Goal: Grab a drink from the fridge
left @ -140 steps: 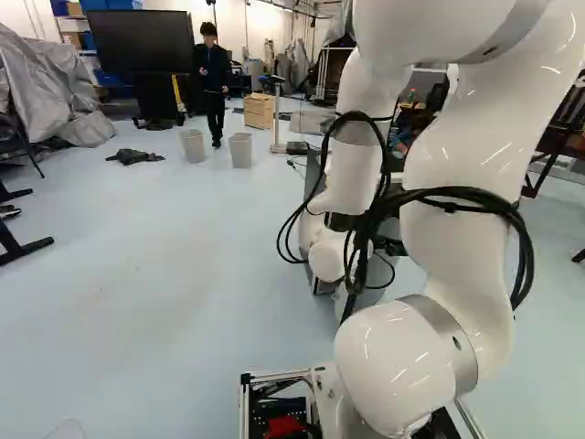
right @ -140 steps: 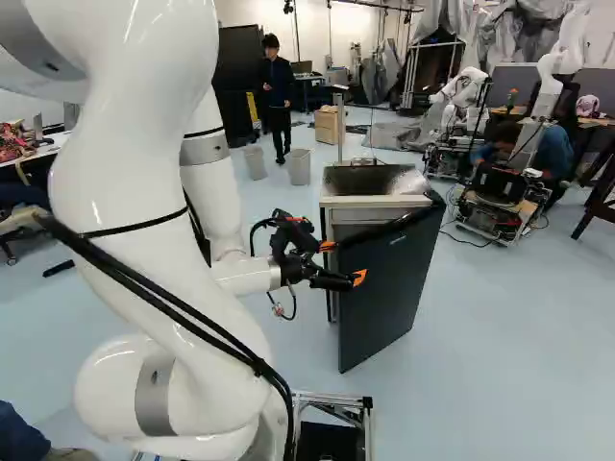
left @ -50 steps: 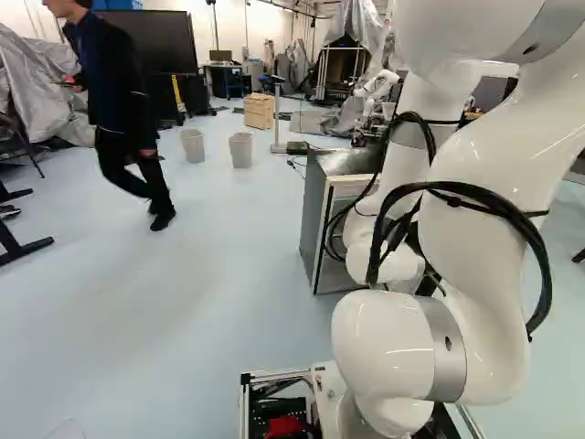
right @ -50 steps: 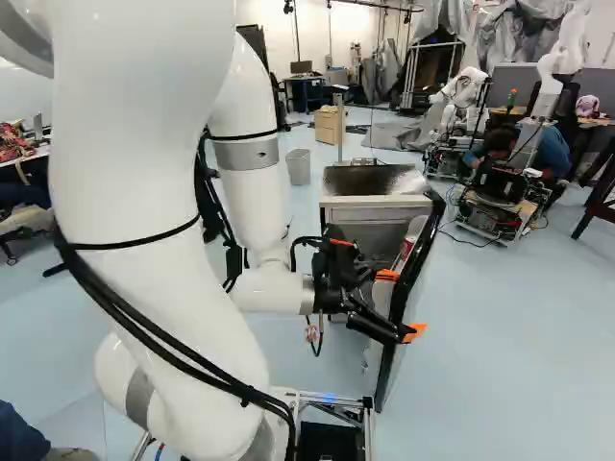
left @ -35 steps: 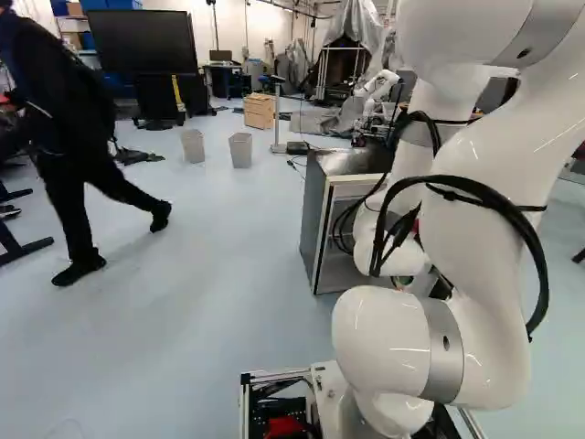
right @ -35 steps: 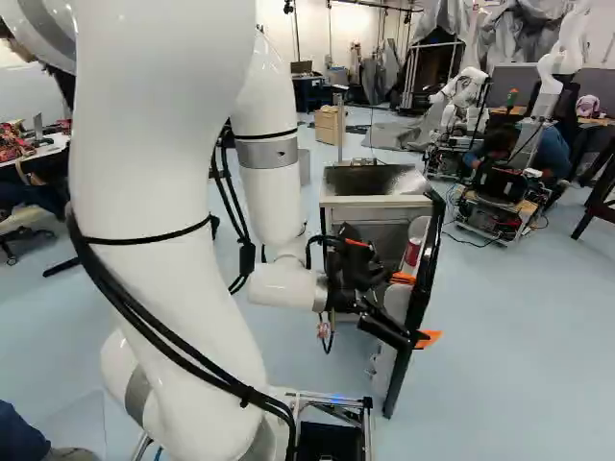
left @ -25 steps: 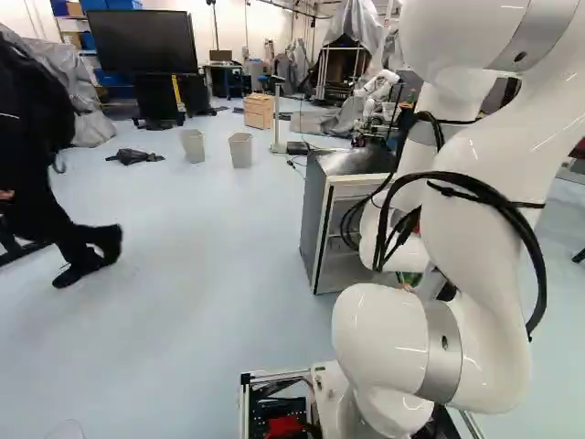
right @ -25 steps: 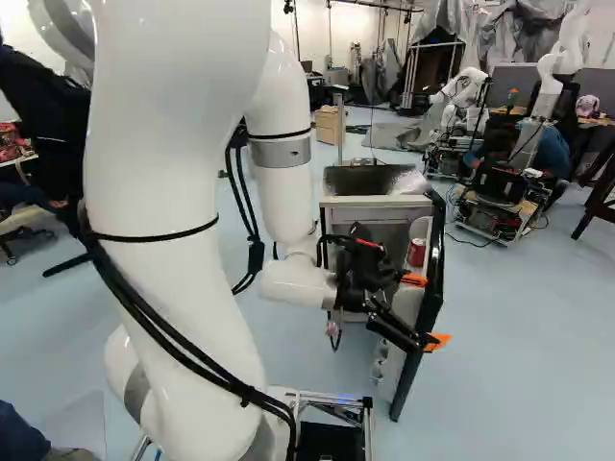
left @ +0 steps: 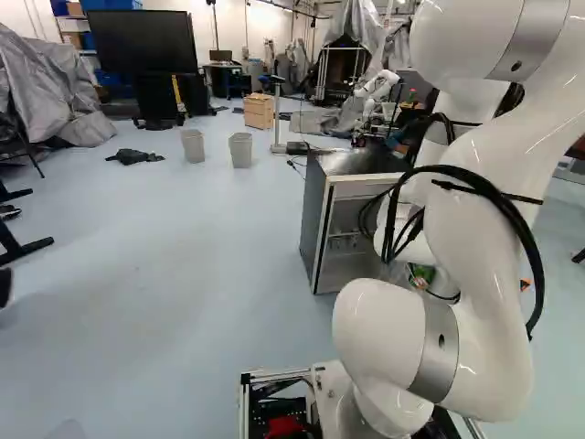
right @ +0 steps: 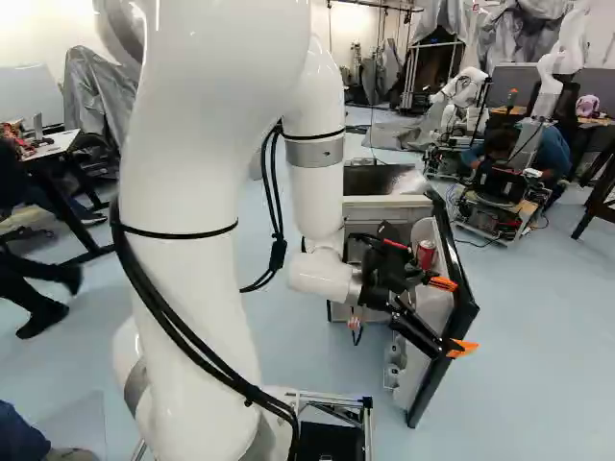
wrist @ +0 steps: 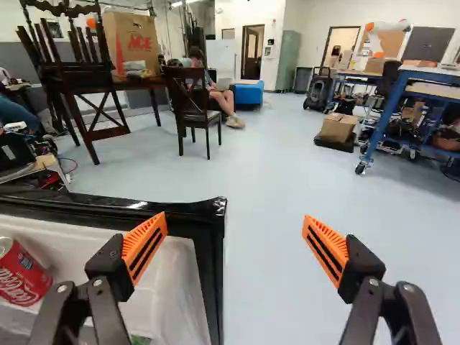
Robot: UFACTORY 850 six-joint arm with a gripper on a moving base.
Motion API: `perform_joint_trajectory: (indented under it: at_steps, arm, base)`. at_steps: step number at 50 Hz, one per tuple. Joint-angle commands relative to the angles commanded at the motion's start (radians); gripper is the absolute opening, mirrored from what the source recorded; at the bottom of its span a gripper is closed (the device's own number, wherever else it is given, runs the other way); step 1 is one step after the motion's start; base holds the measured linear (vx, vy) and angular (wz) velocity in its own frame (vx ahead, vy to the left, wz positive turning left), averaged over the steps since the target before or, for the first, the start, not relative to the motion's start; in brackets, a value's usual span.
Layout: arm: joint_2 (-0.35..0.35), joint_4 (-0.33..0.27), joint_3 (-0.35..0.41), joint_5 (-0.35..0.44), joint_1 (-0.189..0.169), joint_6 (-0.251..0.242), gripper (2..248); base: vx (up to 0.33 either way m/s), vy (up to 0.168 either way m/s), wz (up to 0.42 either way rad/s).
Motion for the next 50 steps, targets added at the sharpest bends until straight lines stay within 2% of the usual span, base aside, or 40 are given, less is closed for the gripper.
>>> perform_joint_trajectory:
  at_steps: [26,38,50]
  arm:
    - [-0.08,0.0,-0.126,0.0,-0.108,0.0,247]
    - [-0.071,-0.01,-0.111,0.0,-0.114,0.0,247]
    - [-0.024,-0.109,-0.038,0.0,-0.1,0.0,247]
  base:
    - [0.0,0.0,0.0]
    - [0.0,0.0,0.0]
    - [0.0,0.0,0.0]
